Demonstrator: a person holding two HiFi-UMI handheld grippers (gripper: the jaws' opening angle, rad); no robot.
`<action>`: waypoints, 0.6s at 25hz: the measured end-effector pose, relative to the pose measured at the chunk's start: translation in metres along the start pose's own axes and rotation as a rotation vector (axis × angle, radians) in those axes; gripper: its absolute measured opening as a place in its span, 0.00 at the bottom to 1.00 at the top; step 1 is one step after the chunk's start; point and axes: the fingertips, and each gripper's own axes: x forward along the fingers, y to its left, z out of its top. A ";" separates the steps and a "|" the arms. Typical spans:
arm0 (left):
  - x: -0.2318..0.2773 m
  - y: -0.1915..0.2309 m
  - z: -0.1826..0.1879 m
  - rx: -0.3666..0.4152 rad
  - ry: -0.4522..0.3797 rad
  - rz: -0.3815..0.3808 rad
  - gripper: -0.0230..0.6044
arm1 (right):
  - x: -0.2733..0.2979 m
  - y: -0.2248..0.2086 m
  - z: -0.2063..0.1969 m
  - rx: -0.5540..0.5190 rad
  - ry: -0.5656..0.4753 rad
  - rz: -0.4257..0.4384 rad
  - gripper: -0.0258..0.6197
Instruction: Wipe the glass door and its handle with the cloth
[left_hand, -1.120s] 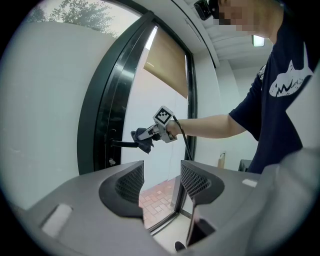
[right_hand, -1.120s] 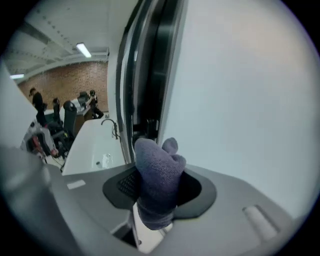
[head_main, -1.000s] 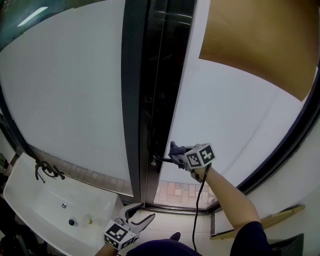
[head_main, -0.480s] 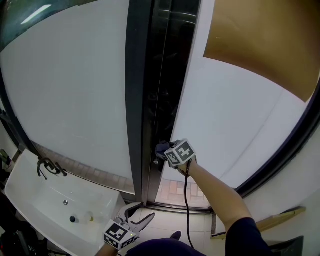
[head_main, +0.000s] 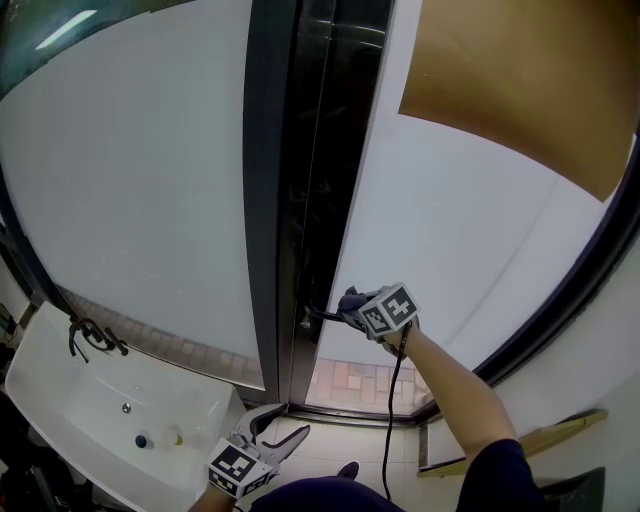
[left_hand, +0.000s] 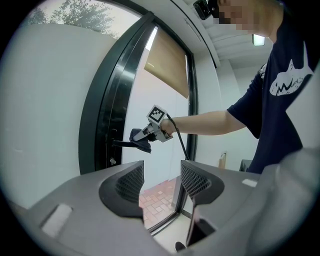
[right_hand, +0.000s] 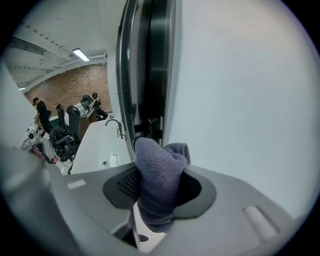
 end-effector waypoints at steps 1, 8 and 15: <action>0.001 -0.001 0.001 -0.001 0.000 -0.005 0.40 | -0.004 -0.006 -0.005 0.003 0.009 -0.016 0.28; -0.003 0.000 0.002 0.000 -0.005 -0.005 0.40 | -0.030 0.004 0.010 -0.218 -0.077 -0.151 0.28; -0.009 0.000 0.001 -0.005 -0.012 0.017 0.40 | 0.007 0.085 0.064 -0.799 -0.134 -0.293 0.28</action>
